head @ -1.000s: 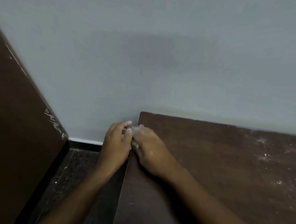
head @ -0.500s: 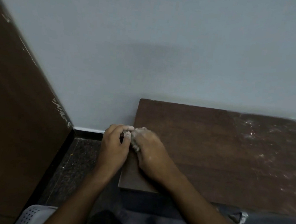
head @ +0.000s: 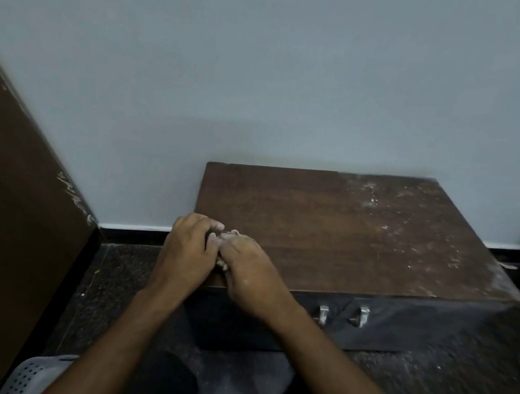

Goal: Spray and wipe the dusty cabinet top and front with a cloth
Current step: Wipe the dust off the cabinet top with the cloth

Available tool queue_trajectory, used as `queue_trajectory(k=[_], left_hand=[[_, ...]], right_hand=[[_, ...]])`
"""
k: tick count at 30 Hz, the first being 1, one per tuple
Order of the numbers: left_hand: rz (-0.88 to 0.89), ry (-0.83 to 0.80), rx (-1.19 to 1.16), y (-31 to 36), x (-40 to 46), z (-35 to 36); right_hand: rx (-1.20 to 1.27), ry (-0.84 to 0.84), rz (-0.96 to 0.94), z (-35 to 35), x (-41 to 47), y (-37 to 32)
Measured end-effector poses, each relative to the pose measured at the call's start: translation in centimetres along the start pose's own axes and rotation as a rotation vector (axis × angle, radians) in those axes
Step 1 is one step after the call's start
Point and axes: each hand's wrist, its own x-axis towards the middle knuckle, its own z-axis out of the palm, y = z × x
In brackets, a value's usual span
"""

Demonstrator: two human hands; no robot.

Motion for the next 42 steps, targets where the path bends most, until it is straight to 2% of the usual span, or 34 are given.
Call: queue_trajectory(k=[2, 6, 8, 11, 13, 15, 17, 22, 24, 27, 29, 34, 37, 39, 42], left_hand=[[0.034, -0.004, 0.006, 0.5, -0.6, 0.0], [0.056, -0.033, -0.006, 1.1, -2.2, 0.2], [0.066, -0.031, -0.026, 1.6, -2.7, 0.9], [0.109, -0.059, -0.056, 3.5, -2.7, 2.8], [0.152, -0.081, -0.097, 5.3, -2.5, 3.9], [0.204, -0.097, -0.116, 6.7, -2.3, 4.6], [0.216, -0.122, -0.121, 7.3, -2.2, 4.9], [0.25, -0.174, -0.125, 8.0, -2.1, 6.6], [0.283, -0.197, -0.134, 9.0, -1.7, 8.0], [0.359, -0.236, -0.115, 11.1, -0.9, 10.3], [0.4, -0.261, -0.107, 12.5, -0.3, 11.5], [0.477, -0.297, -0.04, 14.2, 2.3, 13.5], [0.518, -0.289, 0.019, 14.7, 5.0, 14.4], [0.504, -0.262, 0.04, 14.6, 7.3, 15.0], [0.431, -0.223, 0.04, 13.9, 10.9, 15.5]], right_hand=[[0.031, 0.018, 0.043, -2.1, -1.0, 1.5], [-0.098, 0.192, 0.413, -6.5, -3.5, 8.4], [-0.191, 0.263, 0.506, -7.4, -4.7, 9.6], [-0.162, 0.333, 0.416, -5.9, -5.0, 5.9], [-0.078, 0.244, 0.288, -4.3, -5.3, 3.1], [-0.023, 0.168, 0.232, -3.4, -6.0, 3.1], [0.003, 0.188, 0.284, -4.7, -6.9, 5.4], [-0.122, 0.322, 0.566, -9.2, -9.3, 12.5], [-0.148, 0.33, 0.535, -9.0, -9.5, 12.1], [-0.104, 0.314, 0.364, -8.2, -11.8, 10.2], [-0.098, 0.291, 0.35, -8.8, -13.5, 11.1], [-0.134, 0.293, 0.539, -12.3, -11.2, 18.6], [-0.16, 0.32, 0.616, -13.1, -7.9, 20.2], [-0.143, 0.325, 0.538, -12.5, -6.9, 18.8], [-0.073, 0.191, 0.345, -11.0, -7.4, 16.8]])
